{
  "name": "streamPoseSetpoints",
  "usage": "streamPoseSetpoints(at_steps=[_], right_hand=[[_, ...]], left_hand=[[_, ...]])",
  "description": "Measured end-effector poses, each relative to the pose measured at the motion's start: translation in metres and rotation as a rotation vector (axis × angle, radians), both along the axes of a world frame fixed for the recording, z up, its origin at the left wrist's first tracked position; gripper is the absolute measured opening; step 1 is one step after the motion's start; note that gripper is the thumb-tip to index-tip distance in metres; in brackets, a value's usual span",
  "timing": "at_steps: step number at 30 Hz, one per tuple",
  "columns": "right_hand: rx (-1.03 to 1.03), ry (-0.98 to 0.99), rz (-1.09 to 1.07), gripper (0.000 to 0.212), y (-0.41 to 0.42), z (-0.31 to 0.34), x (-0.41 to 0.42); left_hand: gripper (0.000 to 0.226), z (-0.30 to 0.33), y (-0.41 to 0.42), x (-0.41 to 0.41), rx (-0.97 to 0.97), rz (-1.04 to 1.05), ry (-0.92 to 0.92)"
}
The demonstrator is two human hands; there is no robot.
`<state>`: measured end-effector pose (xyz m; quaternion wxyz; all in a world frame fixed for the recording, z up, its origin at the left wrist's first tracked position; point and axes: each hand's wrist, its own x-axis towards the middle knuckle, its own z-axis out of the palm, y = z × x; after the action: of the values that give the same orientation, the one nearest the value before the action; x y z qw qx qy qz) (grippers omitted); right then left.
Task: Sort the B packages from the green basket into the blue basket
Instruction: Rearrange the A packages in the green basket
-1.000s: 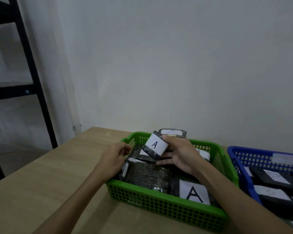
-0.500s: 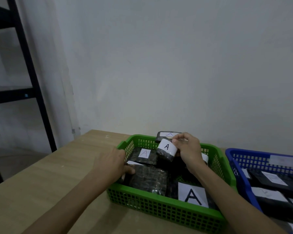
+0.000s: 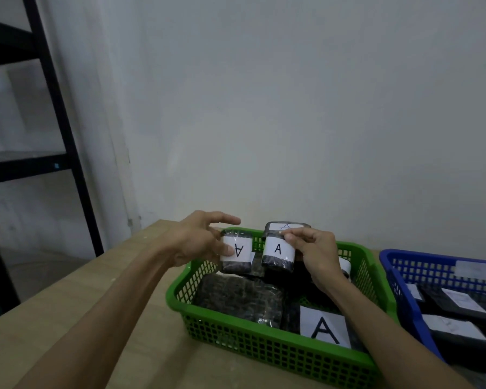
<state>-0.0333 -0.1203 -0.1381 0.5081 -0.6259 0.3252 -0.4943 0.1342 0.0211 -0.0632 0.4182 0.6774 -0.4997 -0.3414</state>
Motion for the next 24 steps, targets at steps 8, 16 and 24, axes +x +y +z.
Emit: streamPoseSetpoints(at_steps=[8, 16, 24], right_hand=[[0.014, -0.021, -0.076, 0.025, -0.009, -0.001, -0.002], [0.124, -0.171, -0.242, 0.021, -0.021, -0.001, -0.009], [0.106, -0.084, -0.194, 0.018, -0.02, -0.003, -0.005]], left_hand=[[0.015, -0.035, -0.04, 0.009, -0.066, 0.184, 0.07], [0.014, -0.064, -0.088, -0.001, -0.168, 0.723, 0.029], [0.018, -0.089, -0.094, -0.005, -0.062, 0.543, -0.914]])
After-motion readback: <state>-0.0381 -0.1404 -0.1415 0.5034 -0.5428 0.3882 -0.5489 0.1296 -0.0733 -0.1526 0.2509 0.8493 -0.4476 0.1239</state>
